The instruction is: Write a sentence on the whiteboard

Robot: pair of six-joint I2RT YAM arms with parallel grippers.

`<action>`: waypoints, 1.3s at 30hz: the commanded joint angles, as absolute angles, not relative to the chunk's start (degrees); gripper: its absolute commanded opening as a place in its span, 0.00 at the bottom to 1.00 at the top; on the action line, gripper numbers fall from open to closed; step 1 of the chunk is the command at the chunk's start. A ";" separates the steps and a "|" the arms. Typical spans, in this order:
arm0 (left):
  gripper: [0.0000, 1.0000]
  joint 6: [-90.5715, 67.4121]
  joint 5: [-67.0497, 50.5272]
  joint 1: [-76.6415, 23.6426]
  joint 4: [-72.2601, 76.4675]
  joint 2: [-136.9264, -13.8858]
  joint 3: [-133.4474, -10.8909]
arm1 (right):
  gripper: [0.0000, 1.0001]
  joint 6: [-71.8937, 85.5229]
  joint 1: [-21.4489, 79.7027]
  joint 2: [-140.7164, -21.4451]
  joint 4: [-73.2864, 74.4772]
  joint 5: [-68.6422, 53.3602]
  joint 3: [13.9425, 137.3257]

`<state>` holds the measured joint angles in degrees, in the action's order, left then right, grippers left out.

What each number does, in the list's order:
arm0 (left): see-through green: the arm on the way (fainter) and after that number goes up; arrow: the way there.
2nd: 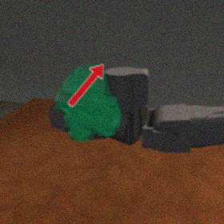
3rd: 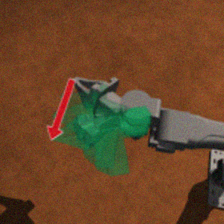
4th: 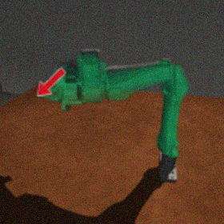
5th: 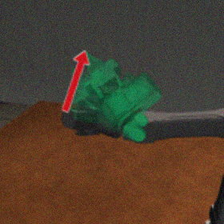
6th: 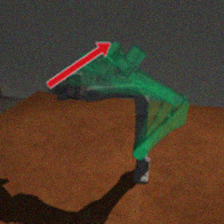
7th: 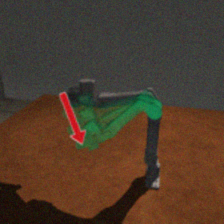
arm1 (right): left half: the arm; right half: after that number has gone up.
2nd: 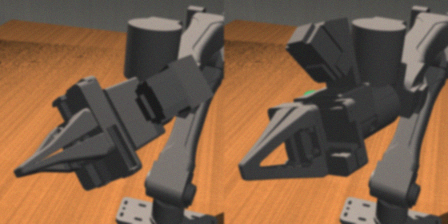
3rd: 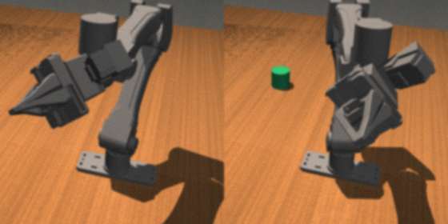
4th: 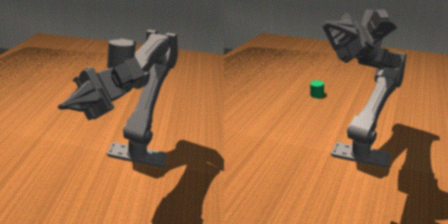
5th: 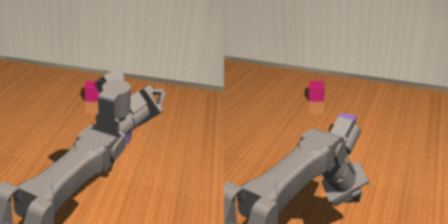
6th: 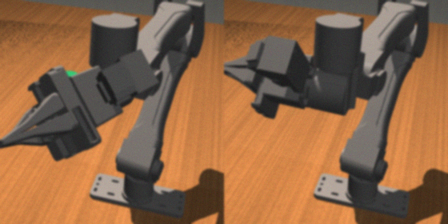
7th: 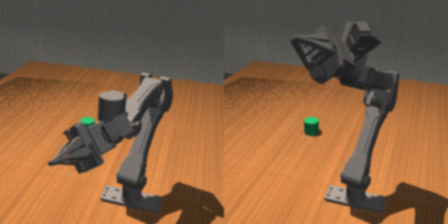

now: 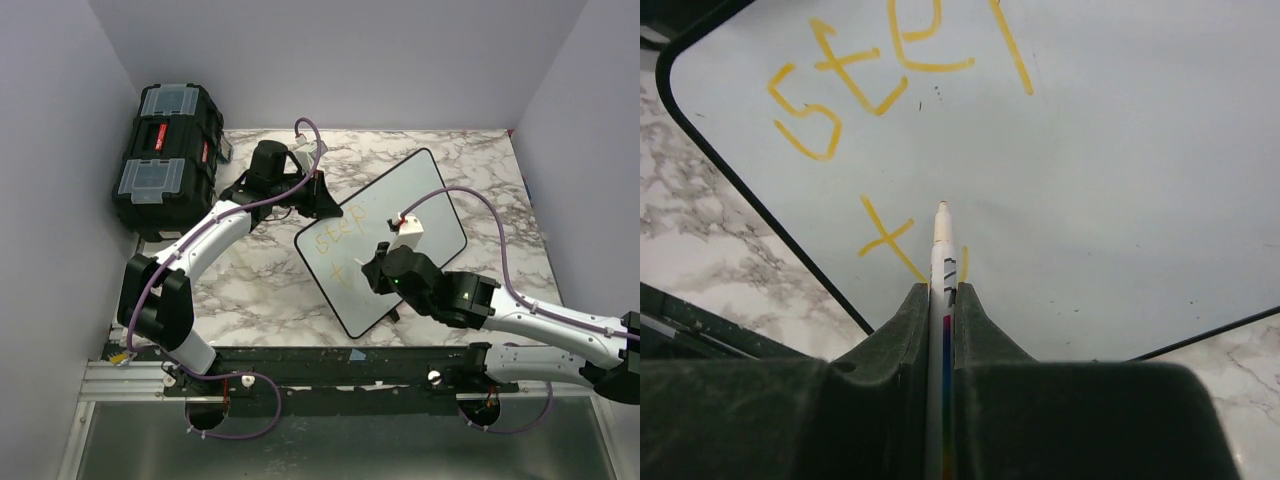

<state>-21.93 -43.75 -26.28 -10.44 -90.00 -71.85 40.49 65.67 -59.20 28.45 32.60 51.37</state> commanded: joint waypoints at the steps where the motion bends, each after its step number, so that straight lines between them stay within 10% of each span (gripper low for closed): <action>1: 0.00 -20.82 -43.78 -26.54 -7.04 -87.04 -72.51 | 0.01 39.86 65.74 -59.81 25.85 37.17 51.71; 39: 0.00 -21.18 -44.47 -26.54 -5.99 -86.88 -72.31 | 0.01 44.04 65.72 -62.70 32.15 35.24 47.26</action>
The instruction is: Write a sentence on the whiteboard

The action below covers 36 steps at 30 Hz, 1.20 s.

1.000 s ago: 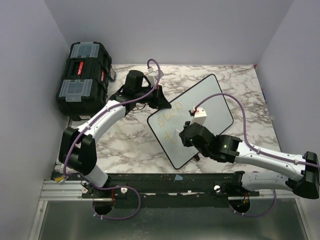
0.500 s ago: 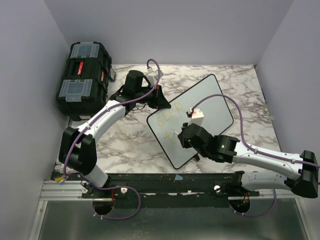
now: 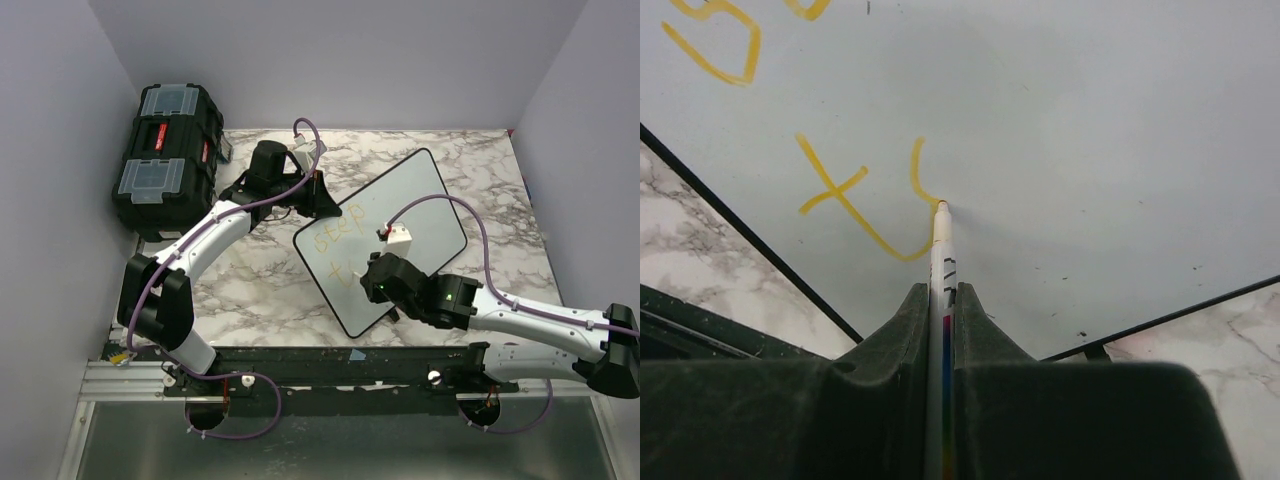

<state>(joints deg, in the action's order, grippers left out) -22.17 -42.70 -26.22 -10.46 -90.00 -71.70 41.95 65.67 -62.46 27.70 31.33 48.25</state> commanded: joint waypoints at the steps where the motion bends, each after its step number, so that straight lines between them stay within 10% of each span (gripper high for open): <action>1: 0.00 -21.18 -44.49 -26.50 -6.00 -86.92 -72.33 | 0.01 44.12 65.74 -62.80 32.39 35.73 47.85; 36: 0.00 -21.18 -44.23 -26.62 -5.75 -86.19 -72.02 | 0.01 38.32 65.74 -68.66 25.11 35.52 55.18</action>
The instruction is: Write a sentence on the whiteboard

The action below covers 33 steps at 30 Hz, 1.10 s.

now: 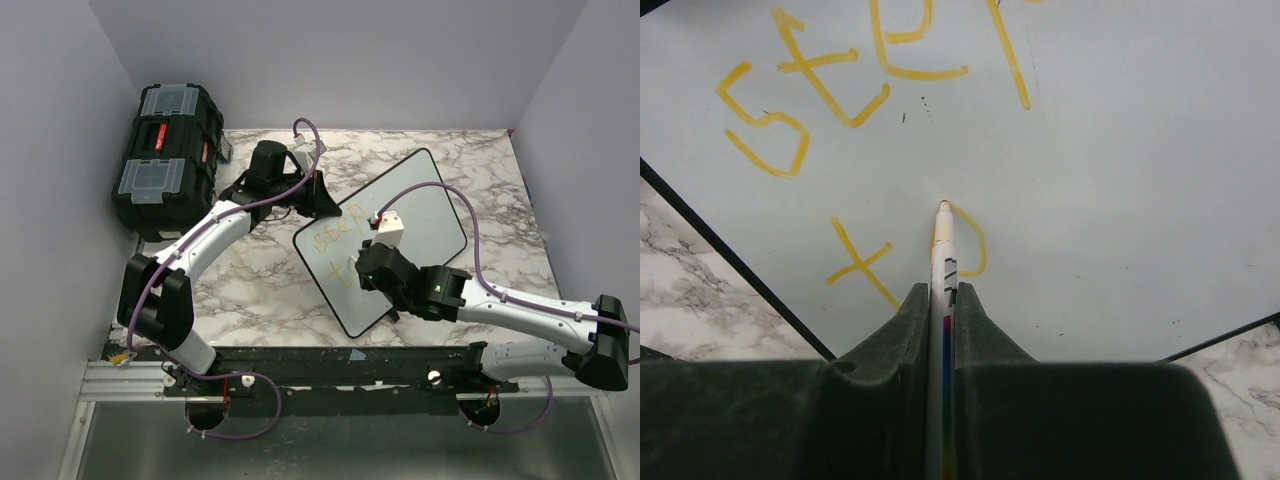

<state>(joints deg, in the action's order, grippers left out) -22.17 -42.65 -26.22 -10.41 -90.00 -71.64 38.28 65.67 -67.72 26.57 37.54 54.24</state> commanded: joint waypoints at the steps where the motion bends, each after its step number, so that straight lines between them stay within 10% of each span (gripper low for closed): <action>1: 0.00 -21.18 -44.25 -26.63 -5.86 -86.15 -72.06 | 0.01 38.41 65.67 -68.36 25.33 35.45 55.03; 33: 0.00 -19.95 -43.20 -26.37 -7.33 -86.04 -72.47 | 0.01 40.15 65.64 -59.23 23.91 37.66 49.25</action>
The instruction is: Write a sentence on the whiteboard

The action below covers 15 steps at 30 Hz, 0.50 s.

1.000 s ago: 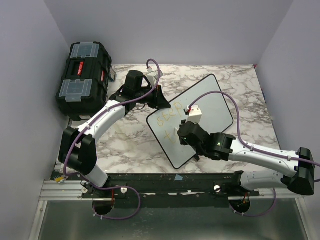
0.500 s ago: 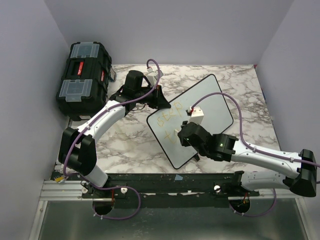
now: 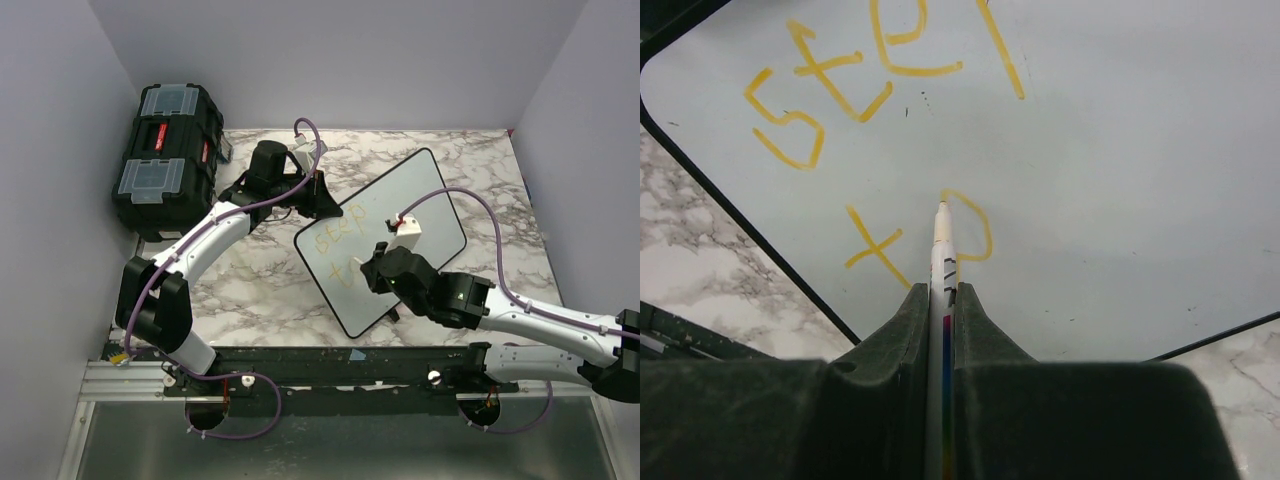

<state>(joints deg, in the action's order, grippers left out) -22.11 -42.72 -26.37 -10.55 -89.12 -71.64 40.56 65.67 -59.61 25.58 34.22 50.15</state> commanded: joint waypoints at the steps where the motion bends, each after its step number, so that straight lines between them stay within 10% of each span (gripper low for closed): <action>1: 0.00 -19.95 -43.22 -26.37 -7.32 -85.98 -72.48 | 0.00 39.85 65.58 -59.39 23.91 38.24 49.37; 15: 0.00 -20.04 -43.15 -26.37 -7.21 -85.95 -72.33 | 0.01 38.44 61.72 -59.57 23.47 36.20 49.03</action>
